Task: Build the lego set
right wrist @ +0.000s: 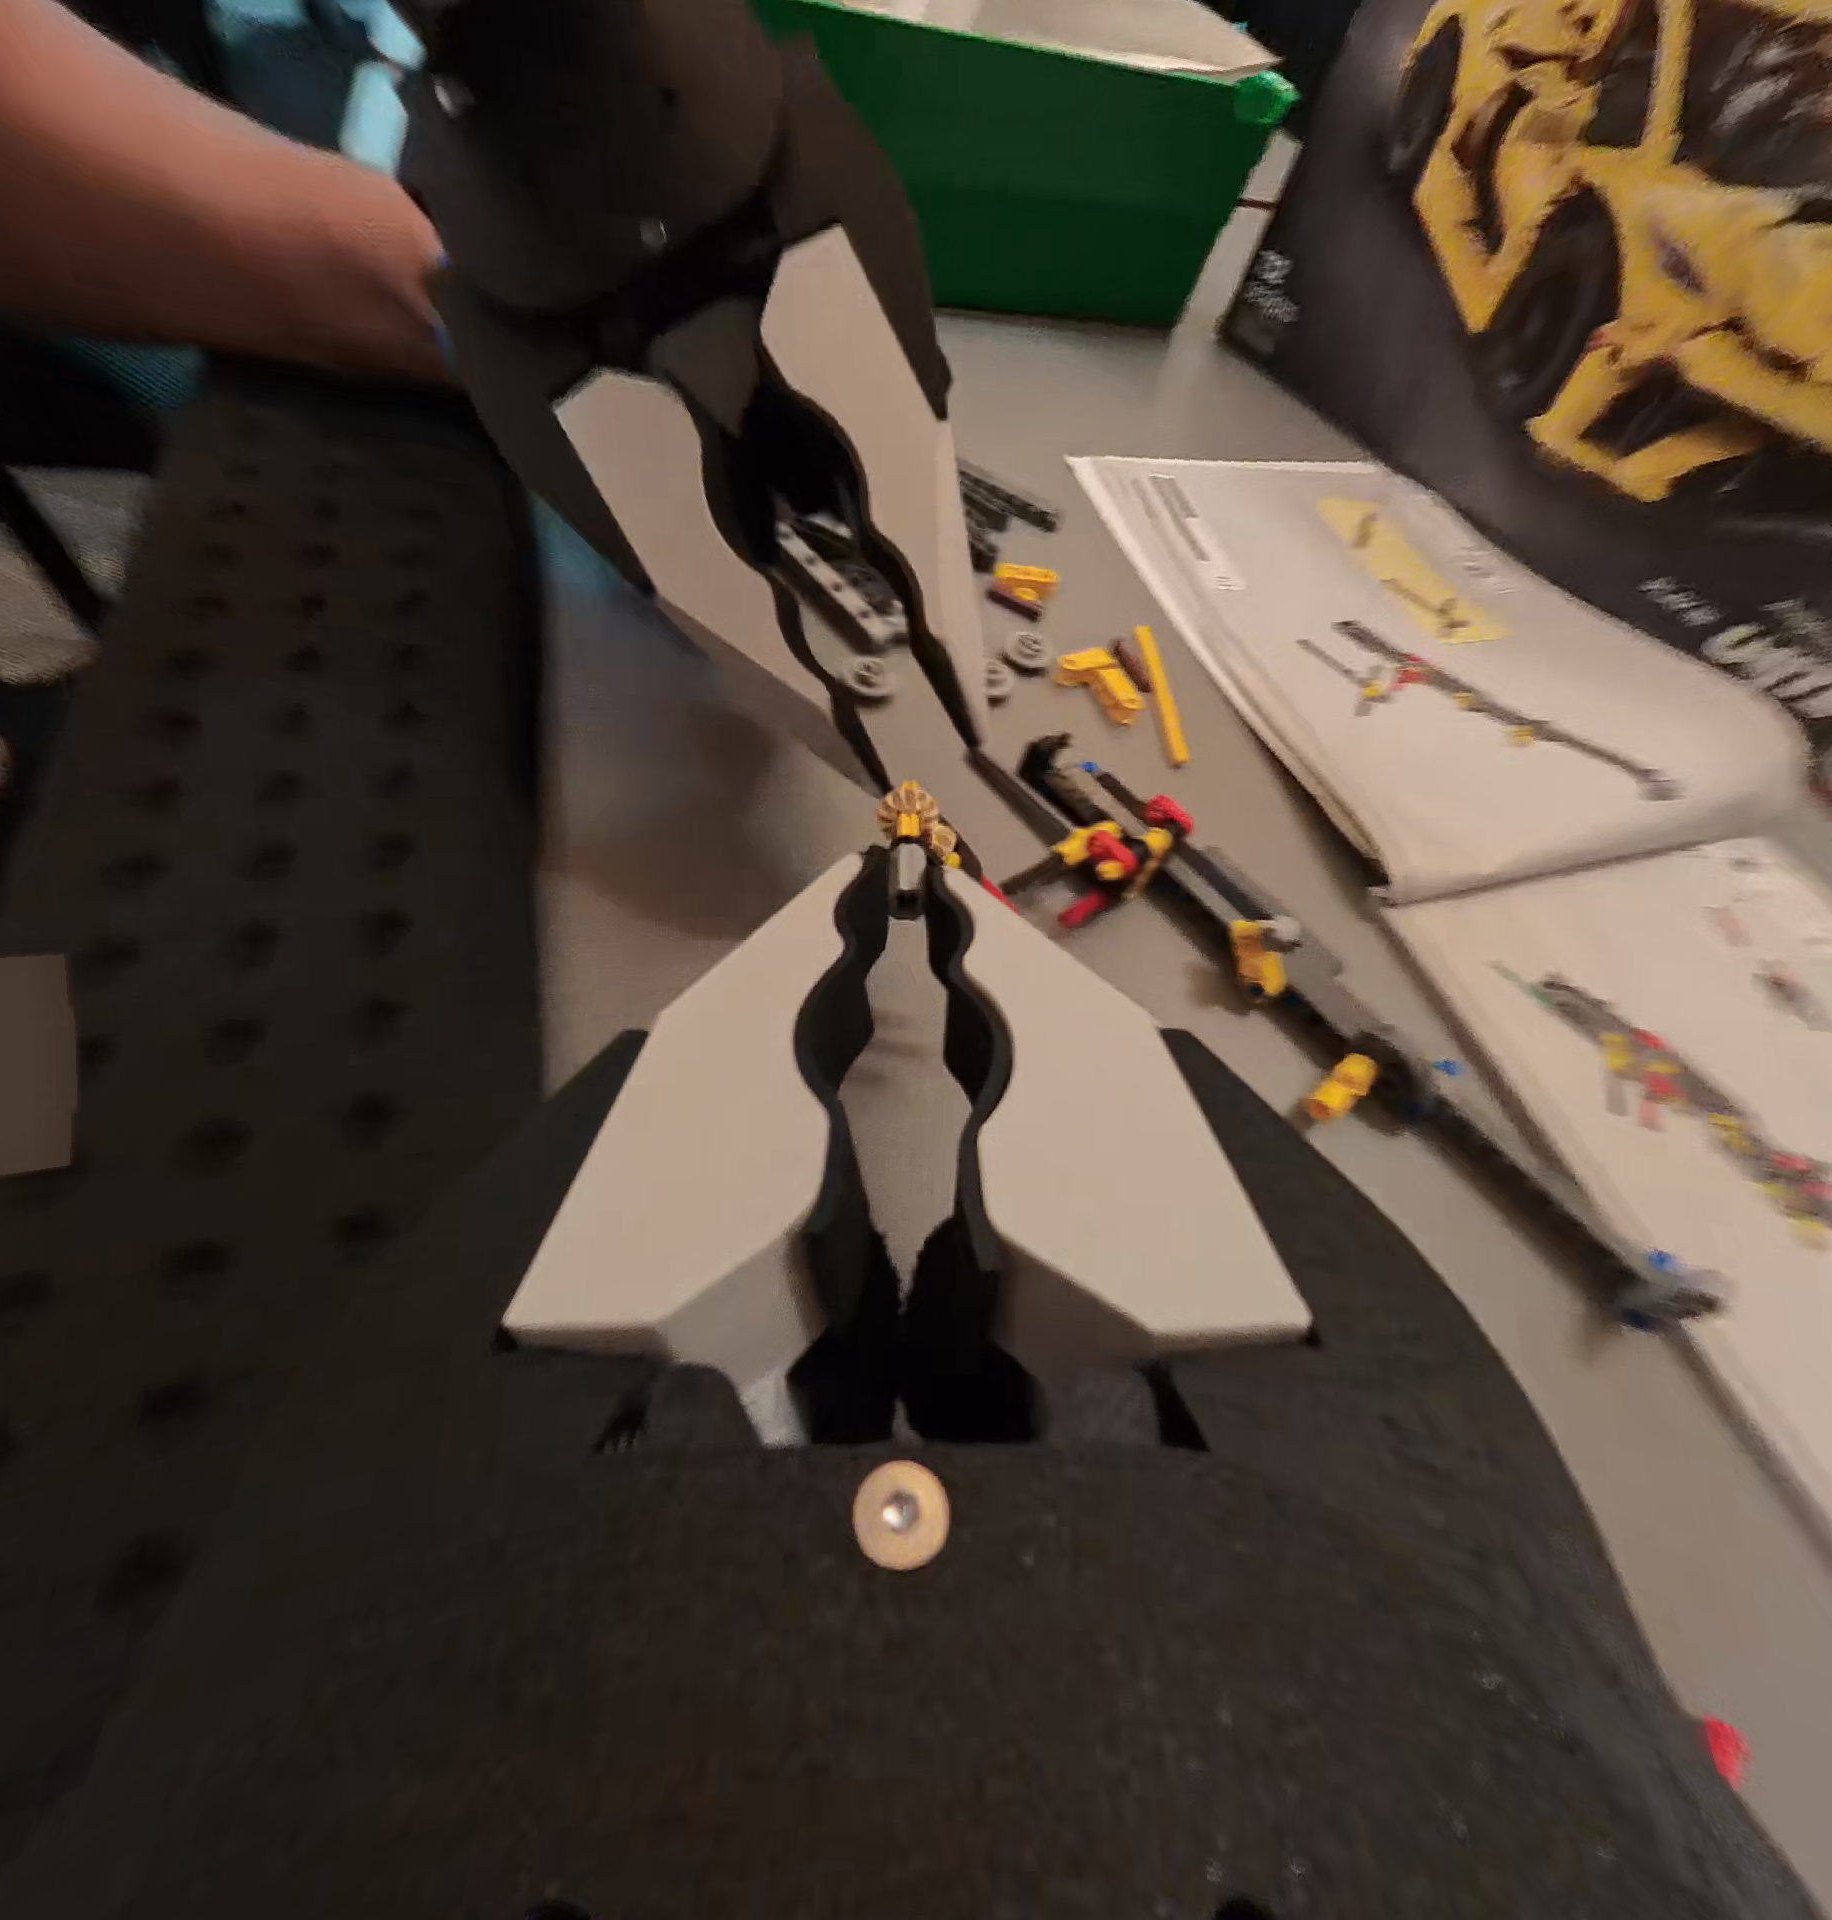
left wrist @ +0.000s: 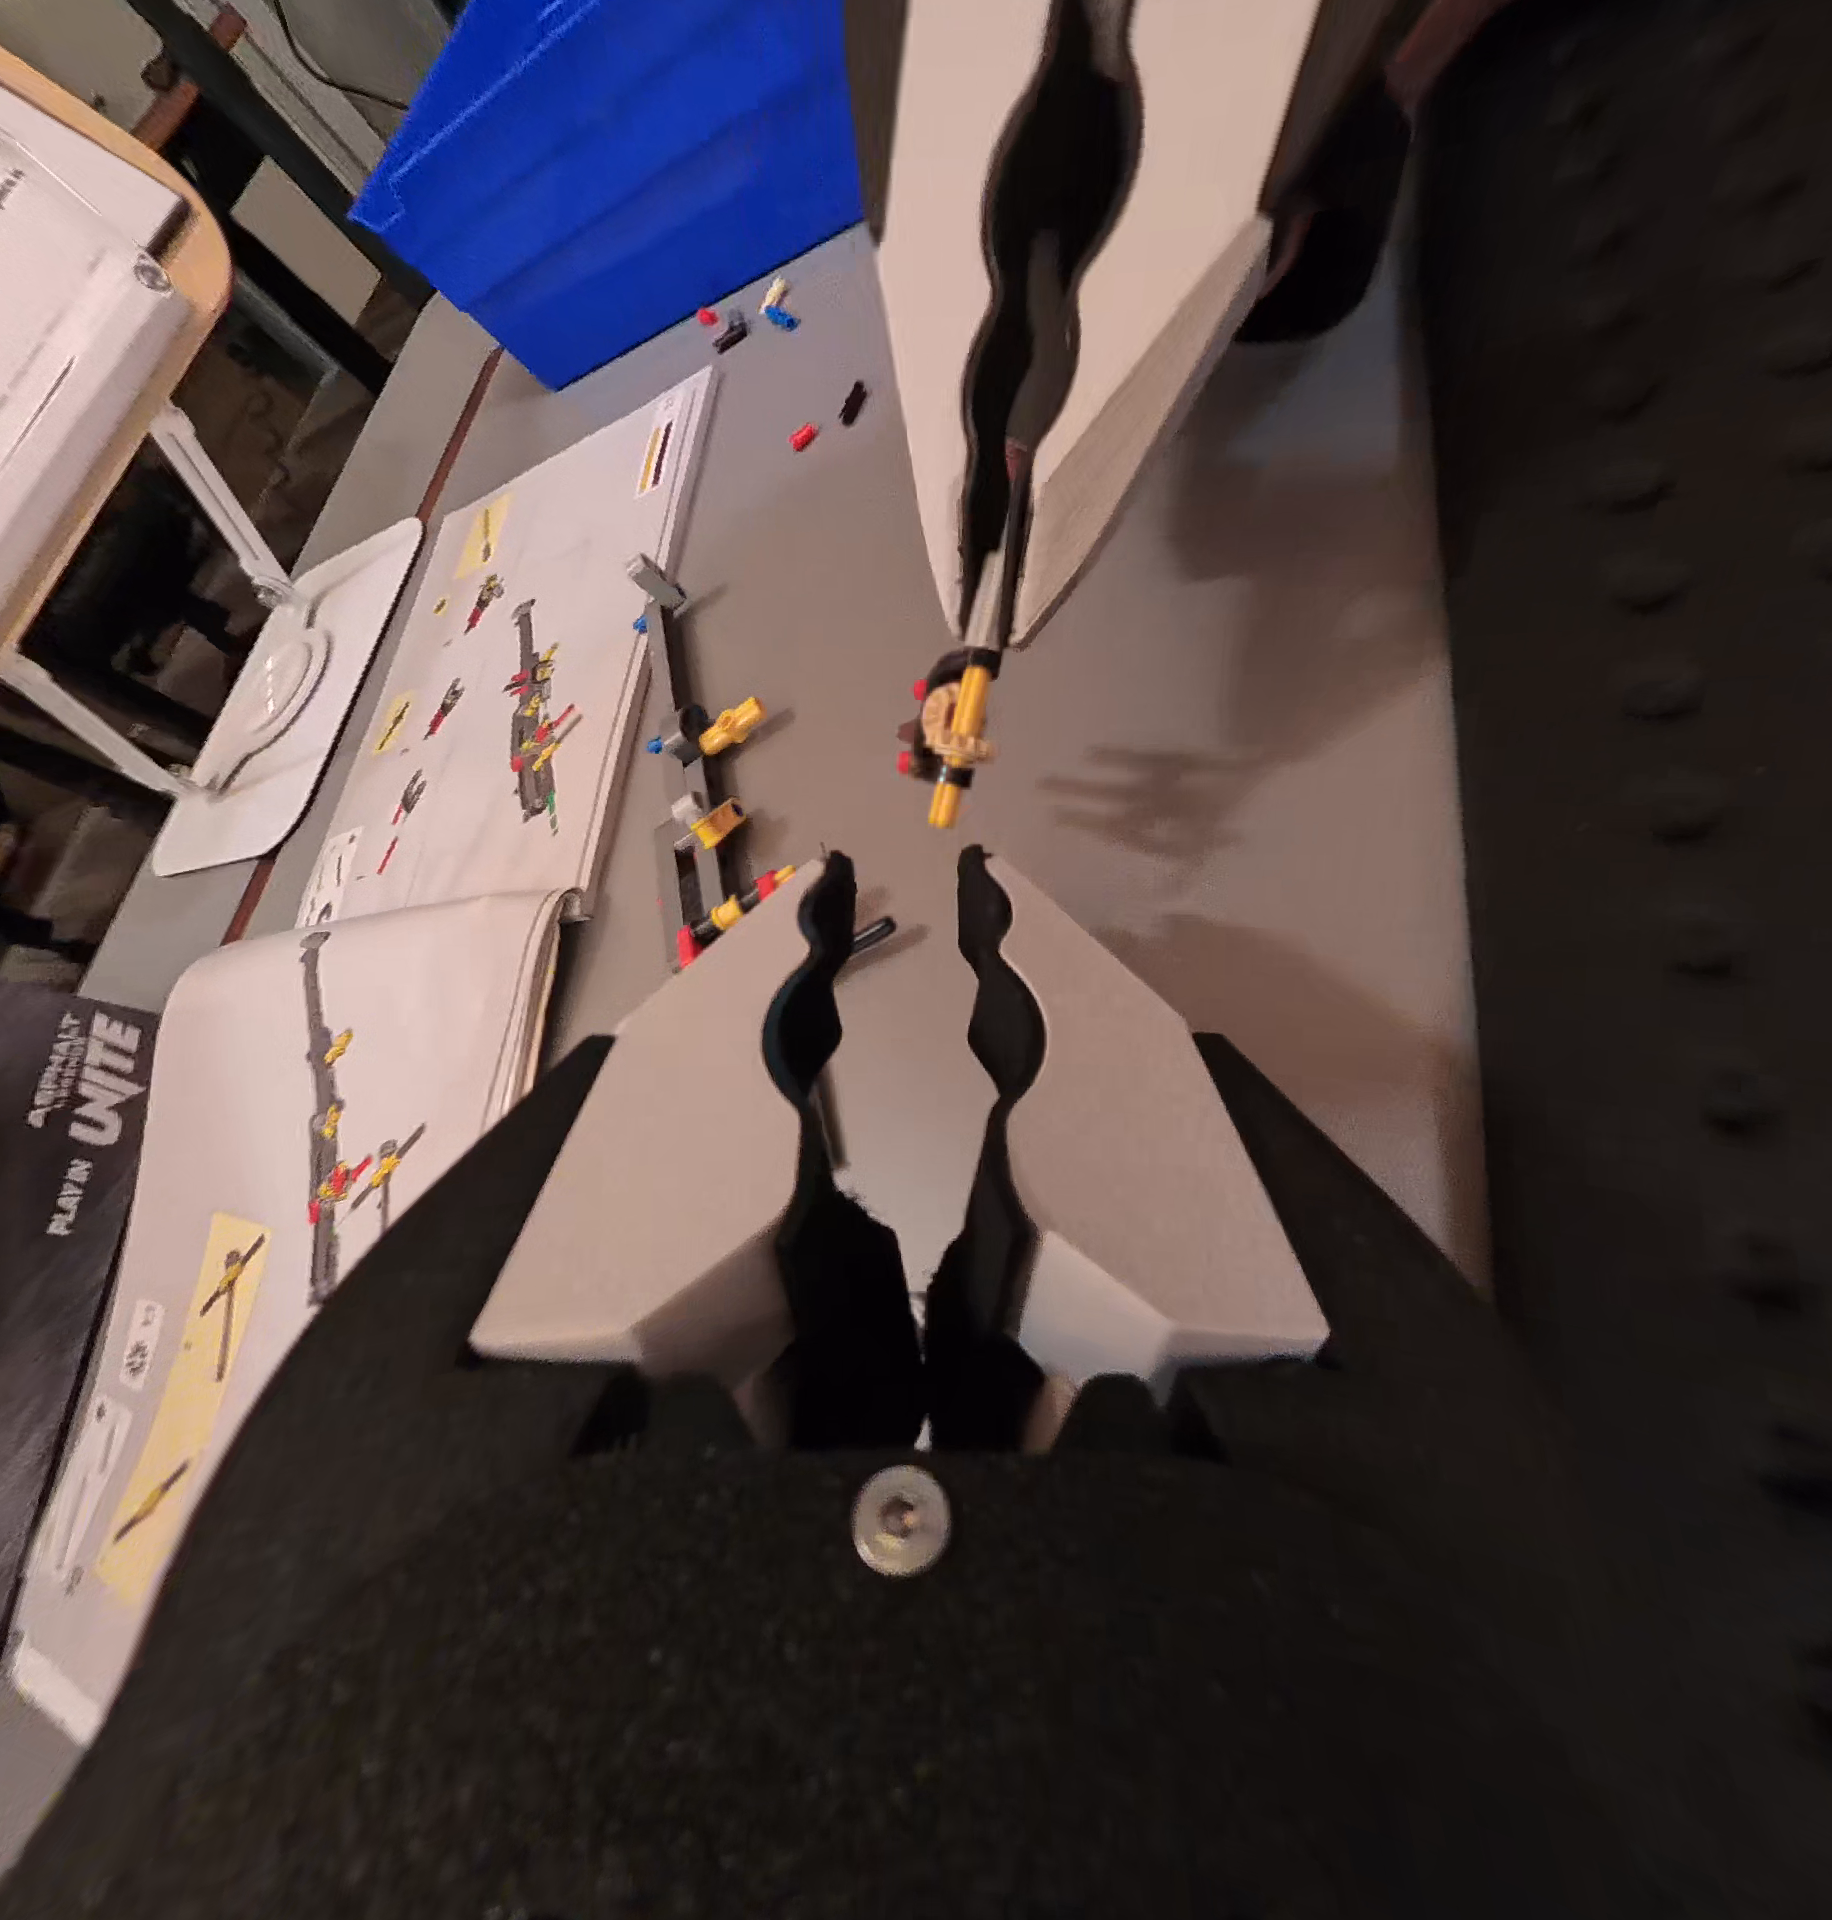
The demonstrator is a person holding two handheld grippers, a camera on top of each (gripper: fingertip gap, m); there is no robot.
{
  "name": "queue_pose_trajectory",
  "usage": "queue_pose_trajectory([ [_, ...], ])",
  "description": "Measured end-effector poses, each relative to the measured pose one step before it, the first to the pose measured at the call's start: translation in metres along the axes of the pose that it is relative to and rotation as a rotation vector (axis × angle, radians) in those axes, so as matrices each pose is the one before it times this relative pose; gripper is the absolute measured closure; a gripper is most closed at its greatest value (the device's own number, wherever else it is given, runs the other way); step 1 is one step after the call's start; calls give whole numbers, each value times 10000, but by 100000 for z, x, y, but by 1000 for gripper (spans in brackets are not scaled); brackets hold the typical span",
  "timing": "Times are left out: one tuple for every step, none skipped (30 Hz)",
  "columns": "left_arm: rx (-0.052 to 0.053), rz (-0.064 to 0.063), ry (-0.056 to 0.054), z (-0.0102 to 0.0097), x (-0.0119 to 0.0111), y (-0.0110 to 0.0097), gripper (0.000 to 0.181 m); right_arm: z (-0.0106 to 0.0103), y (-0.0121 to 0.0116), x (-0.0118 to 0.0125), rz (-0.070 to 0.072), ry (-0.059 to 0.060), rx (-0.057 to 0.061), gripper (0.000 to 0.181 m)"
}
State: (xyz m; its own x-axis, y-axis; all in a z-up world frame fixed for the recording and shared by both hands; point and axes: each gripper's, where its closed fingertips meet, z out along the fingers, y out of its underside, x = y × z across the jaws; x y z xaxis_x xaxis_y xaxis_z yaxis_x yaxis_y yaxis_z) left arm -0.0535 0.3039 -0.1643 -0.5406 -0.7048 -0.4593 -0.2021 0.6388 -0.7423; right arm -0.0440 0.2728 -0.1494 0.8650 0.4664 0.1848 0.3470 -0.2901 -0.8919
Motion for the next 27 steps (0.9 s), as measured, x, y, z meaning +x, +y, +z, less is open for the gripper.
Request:
queue_pose_trajectory([
  [129,-226,144,-81,-37,-154,163,-82,89,231,-423,327,-12,175],
  [103,-188,108,-49,19,-157,162,-52,-18,132,-518,304,-11,175],
  [17,-74,-63,-31,-157,-9,162,-33,10,625,-534,612,-137,175],
  [-51,-53,-121,34,-239,149,163,-49,47,754,-473,655,-157,175],
  [-130,-140,-51,93,-208,309,164,-84,-112,374,-466,399,13,175],
  [-93,-233,0,97,-187,211,165,-84,-115,374,-535,439,56,176],
  [20,-323,11,75,-183,13,165,-27,113,416,-626,484,-145,175],
  [86,-418,54,31,-169,-119,165,-26,-1,248,-514,353,-110,176],
  [140,-487,97,1,-126,-182,165,-61,-264,136,-350,250,73,176],
  [186,-600,232,46,26,-193,165,-63,-238,243,-411,337,18,176],
  [143,-779,366,101,111,-118,165,-74,-227,275,-472,363,-47,175],
  [85,-847,339,81,6,-148,165,-36,-304,41,-321,182,26,175],
  [202,-842,263,33,-104,-391,163,-36,-330,93,-231,209,71,175],
  [272,-700,387,-61,95,-474,160,3,-278,175,-230,233,39,176],
  [286,-567,311,-166,52,-493,160,29,-236,115,-91,141,40,176],
  [374,-390,226,-294,64,-628,160,14,-298,110,190,61,149,175],
  [438,-172,215,-377,147,-716,160,8,-279,202,467,16,199,175],
  [364,-15,77,-373,21,-591,158,-13,-177,398,625,36,149,175],
  [244,66,-99,-325,-219,-420,155,-115,-241,753,732,172,205,175],
  [178,91,-161,-247,-279,-305,150,-249,-487,1174,857,324,372,175],
  [169,94,-100,-160,-153,-297,146,-281,-576,1198,957,302,406,175],
  [159,82,-31,-111,10,-306,145,-175,-427,839,983,84,330,175],
  [132,42,-49,-59,17,-296,145,-68,-295,381,984,-162,244,176],
  [102,23,-64,17,32,-259,145,-31,-349,130,917,-207,217,176],
  [52,79,-35,84,92,-207,145,-49,-727,229,952,-57,421,175],
  [-26,233,-179,126,-86,-176,146,-118,-1064,237,1307,-70,685,175],
  [-46,483,-456,100,-366,-230,146,-16,-857,-31,1602,-281,636,176],
])
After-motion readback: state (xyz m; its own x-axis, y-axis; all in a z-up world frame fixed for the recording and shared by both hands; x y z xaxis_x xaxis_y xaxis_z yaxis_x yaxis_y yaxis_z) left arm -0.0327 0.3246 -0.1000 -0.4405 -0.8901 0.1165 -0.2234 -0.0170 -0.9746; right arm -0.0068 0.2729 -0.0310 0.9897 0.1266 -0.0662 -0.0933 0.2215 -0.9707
